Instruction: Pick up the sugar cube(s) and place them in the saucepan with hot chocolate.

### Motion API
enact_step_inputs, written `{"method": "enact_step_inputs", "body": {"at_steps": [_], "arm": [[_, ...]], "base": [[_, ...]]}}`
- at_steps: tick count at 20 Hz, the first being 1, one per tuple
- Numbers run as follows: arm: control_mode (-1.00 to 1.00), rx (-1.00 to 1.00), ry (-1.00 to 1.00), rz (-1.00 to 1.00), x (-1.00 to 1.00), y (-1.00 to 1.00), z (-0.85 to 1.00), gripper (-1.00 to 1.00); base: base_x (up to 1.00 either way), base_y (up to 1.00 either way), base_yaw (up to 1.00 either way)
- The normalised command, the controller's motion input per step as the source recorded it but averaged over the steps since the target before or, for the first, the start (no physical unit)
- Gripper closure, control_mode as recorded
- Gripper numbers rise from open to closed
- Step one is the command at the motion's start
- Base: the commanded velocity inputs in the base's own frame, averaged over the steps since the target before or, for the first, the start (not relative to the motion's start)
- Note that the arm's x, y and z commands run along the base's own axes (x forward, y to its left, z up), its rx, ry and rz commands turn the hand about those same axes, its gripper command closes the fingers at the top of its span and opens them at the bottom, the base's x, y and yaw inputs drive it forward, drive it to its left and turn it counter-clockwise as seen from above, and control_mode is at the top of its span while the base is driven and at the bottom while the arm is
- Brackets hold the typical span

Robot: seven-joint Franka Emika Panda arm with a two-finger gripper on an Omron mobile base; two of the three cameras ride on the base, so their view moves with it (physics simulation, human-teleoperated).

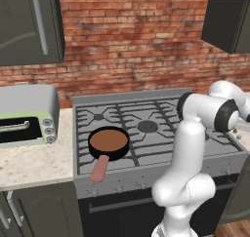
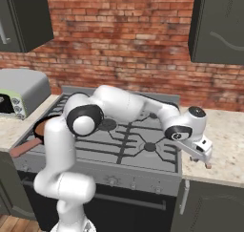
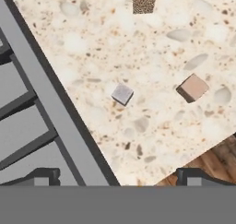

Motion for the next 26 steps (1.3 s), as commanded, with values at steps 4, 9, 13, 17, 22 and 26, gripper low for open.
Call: {"method": "enact_step_inputs", "body": {"at_steps": [4, 9, 13, 17, 22, 26], "arm": [[-1.00, 0.00, 0.00, 0.00, 0.02, -0.03, 0.02, -1.00], [-1.00, 0.00, 0.00, 0.00, 0.01, -0.02, 0.01, -1.00], [-1.00, 0.00, 0.00, 0.00, 0.01, -0.13, -0.10, -1.00], [-1.00, 0.00, -0.17, 0.00, 0.31, -0.01, -0.35, -1.00], [-1.00, 0.00, -0.16, 0.00, 0.20, 0.00, -0.22, -1.00], [-1.00, 0.00, -0.04, 0.00, 0.15, 0.00, -0.04, -1.00]], "base": [[0.00, 0.00, 0.00], [0.00, 0.00, 0.00], [0.00, 0.00, 0.00], [0.00, 0.00, 0.00], [0.00, 0.00, 0.00], [0.00, 0.00, 0.00]]}}
